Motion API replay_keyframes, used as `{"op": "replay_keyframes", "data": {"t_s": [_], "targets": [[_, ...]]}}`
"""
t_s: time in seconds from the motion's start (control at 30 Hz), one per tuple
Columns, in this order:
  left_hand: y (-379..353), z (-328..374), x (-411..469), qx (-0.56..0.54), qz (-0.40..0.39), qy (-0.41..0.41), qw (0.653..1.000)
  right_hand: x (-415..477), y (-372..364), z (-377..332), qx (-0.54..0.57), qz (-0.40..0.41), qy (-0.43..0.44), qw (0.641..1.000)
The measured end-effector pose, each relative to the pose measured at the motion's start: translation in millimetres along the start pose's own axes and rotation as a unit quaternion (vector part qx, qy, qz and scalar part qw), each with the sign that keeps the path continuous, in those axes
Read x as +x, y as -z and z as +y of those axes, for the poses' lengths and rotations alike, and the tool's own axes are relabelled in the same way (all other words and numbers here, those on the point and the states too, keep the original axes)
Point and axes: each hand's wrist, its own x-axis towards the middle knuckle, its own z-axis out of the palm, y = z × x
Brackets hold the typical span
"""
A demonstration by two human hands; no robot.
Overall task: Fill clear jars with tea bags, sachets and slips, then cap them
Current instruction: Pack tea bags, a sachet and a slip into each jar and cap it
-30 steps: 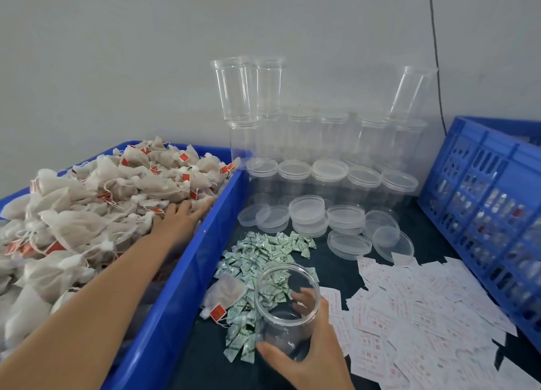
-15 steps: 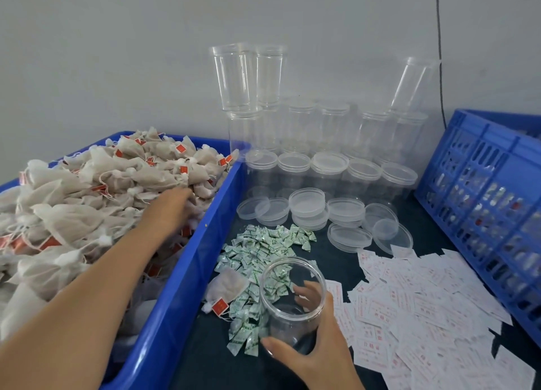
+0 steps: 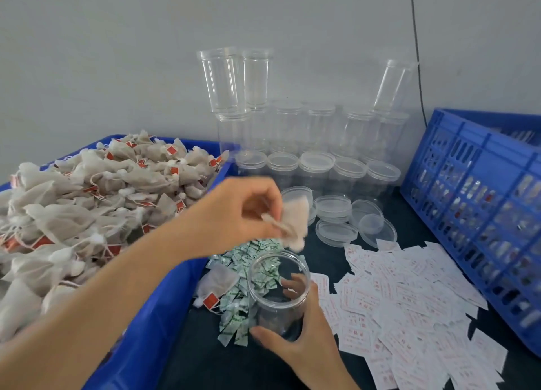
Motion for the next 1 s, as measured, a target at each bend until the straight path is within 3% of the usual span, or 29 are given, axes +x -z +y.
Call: {"op": "replay_keyframes", "data": {"t_s": [0.1, 0.17, 0.23, 0.3, 0.4, 0.47, 0.53, 0.6, 0.63, 0.67, 0.77, 0.87, 0.93, 1.0], "targets": [[-18, -8, -10, 0.114, -0.092, 0.029, 0.989, -1, -1, 1, 0.013, -0.008, -0.001, 1.000], [-15, -17, -10, 0.118, -0.092, 0.066, 0.987, -1, -1, -1, 0.010, -0.006, 0.004, 1.000], [1, -29, -2, 0.053, -0.022, 0.095, 0.994, 0, -1, -4, 0.010, -0.003, 0.004, 1.000], [25, -50, 10, 0.009, 0.114, 0.106, 0.988, -1, 0, -6, 0.007, -0.001, 0.002, 1.000], [59, -98, 23, 0.142, 0.248, 0.184, 0.940, -1, 1, -6, 0.002, -0.001, 0.006, 1.000], [74, -135, 16, 0.258, 0.220, 0.275, 0.900, -1, 2, -6, 0.006, -0.005, 0.008, 1.000], [76, -166, 0, 0.339, 0.104, 0.349, 0.867, -1, 2, -6, 0.006, -0.009, 0.010, 1.000], [70, -184, -12, 0.463, 0.000, 0.369, 0.806, -1, 2, -6, 0.008, -0.013, 0.012, 1.000], [68, -187, -13, 0.515, -0.017, 0.357, 0.779, -1, 2, -6, 0.009, -0.014, 0.012, 1.000], [66, -185, -11, 0.522, -0.006, 0.357, 0.775, -1, 2, -6, 0.009, -0.013, 0.011, 1.000], [60, -181, -5, 0.470, 0.042, 0.370, 0.800, -2, 3, -5, 0.009, -0.014, 0.006, 1.000], [64, -166, -3, 0.384, 0.156, 0.361, 0.835, -1, 3, -5, 0.004, -0.014, 0.008, 1.000], [72, -140, 1, 0.297, 0.278, 0.308, 0.860, -1, 2, -4, 0.002, -0.016, 0.009, 1.000], [77, -105, 9, 0.189, 0.338, 0.244, 0.889, -1, 2, -3, 0.001, -0.016, 0.009, 1.000]]}}
